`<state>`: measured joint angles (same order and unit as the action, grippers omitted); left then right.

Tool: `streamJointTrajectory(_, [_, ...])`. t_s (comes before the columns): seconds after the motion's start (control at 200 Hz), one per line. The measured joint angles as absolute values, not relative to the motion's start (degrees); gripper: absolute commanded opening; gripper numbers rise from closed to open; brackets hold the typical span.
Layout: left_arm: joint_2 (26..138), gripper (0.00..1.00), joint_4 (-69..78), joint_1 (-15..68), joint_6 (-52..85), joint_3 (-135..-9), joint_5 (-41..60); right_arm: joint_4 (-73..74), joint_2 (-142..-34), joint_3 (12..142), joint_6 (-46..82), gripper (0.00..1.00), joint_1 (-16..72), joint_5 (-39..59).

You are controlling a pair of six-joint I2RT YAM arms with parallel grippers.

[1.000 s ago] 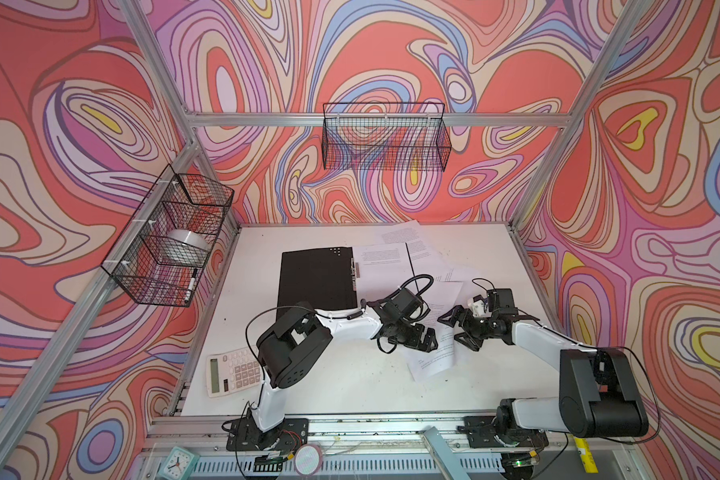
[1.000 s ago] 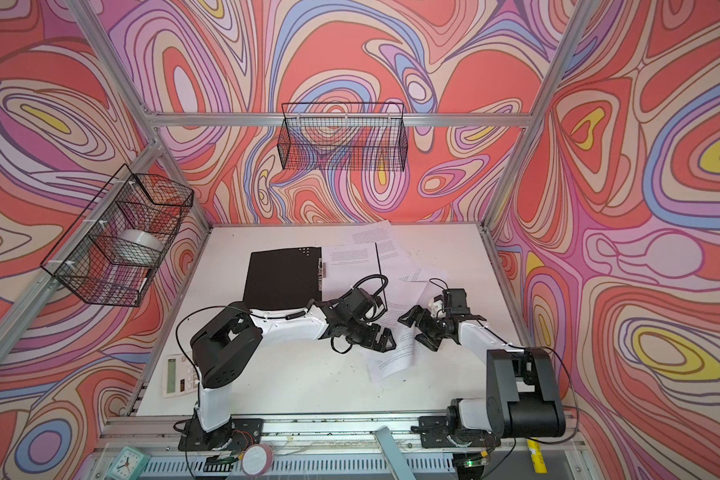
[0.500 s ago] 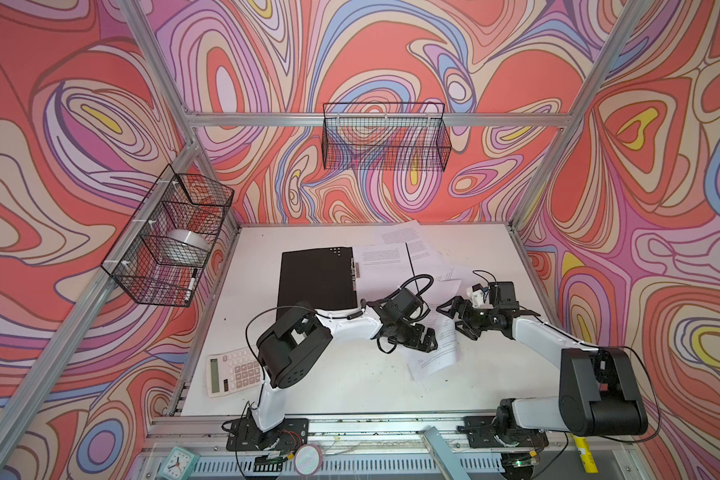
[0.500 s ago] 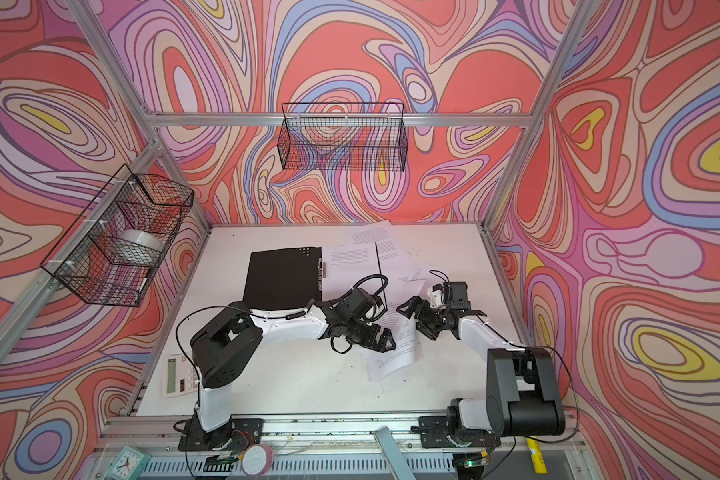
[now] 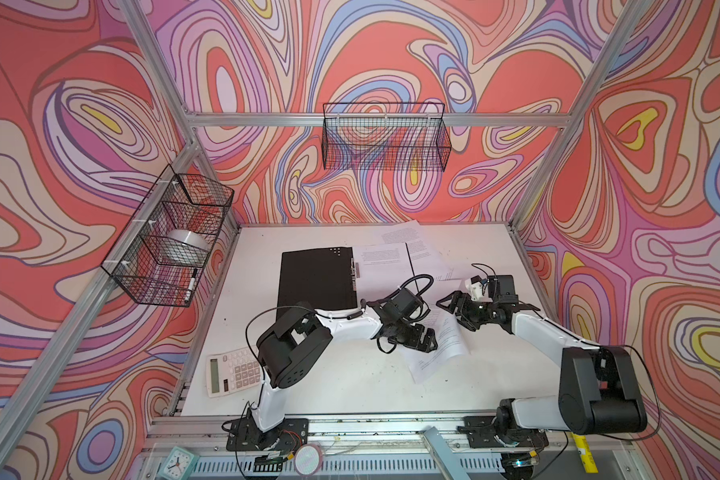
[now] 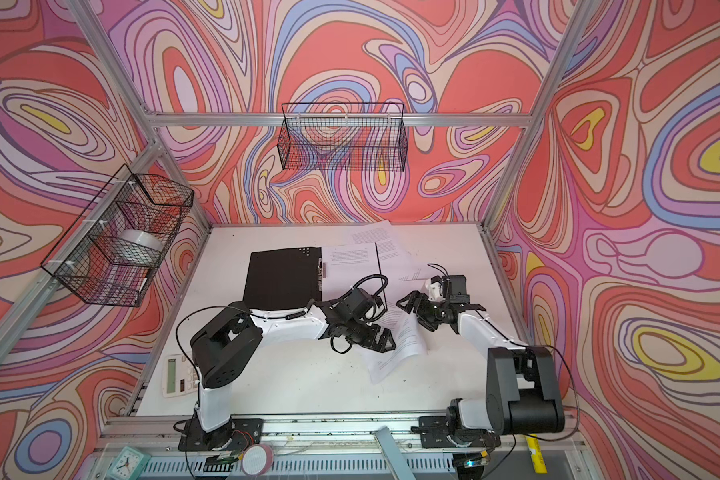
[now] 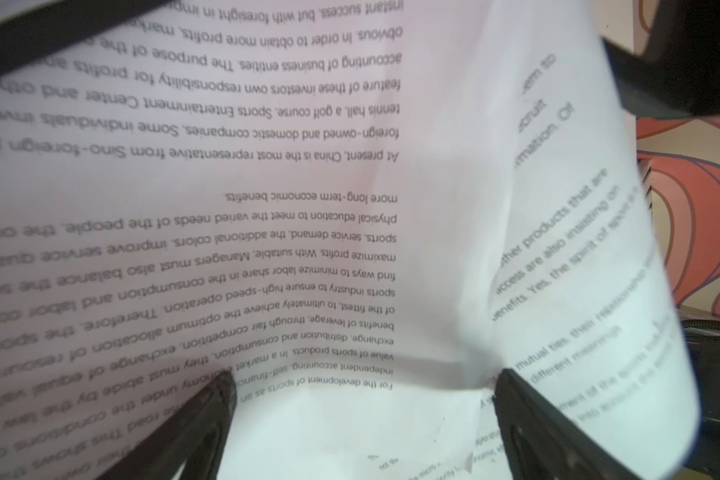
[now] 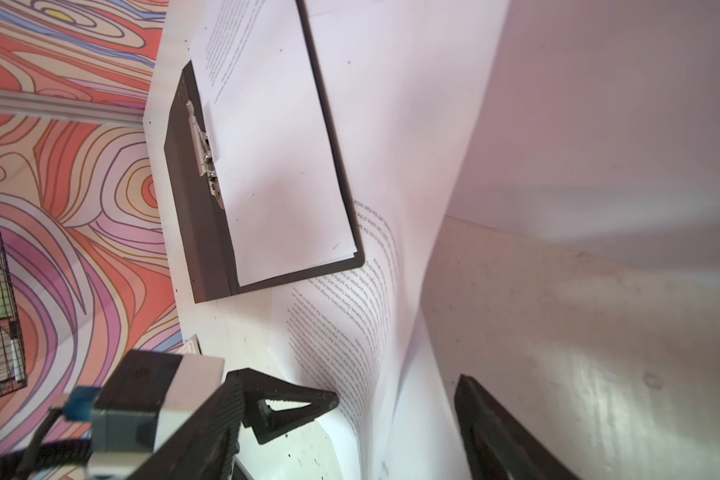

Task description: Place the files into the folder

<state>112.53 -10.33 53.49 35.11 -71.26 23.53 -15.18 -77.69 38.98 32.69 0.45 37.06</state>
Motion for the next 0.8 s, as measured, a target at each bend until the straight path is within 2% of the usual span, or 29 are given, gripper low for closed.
streamJointTrajectory(0.165, [112.6,0.97,-10.3,53.3,35.1,-71.3,23.9,-17.6,-74.5,38.9,32.9,0.74,0.4,37.1])
streamJointTrajectory(0.3, [112.6,0.97,-10.3,53.3,35.1,-71.2,24.1,-19.6,-74.5,38.8,32.9,0.55,0.4,36.6])
streamJointTrajectory(0.506, [112.6,0.97,-10.3,53.2,35.1,-71.2,24.2,-23.3,-74.3,38.8,32.6,0.44,0.4,33.2])
streamJointTrajectory(0.591, [112.6,0.97,-10.2,53.2,35.1,-71.1,24.2,-24.9,-73.8,38.8,32.2,0.35,0.4,31.9])
streamJointTrajectory(0.796, [112.6,0.97,-9.8,53.1,35.2,-70.9,24.4,-27.9,-72.4,38.8,31.6,0.21,0.4,29.3])
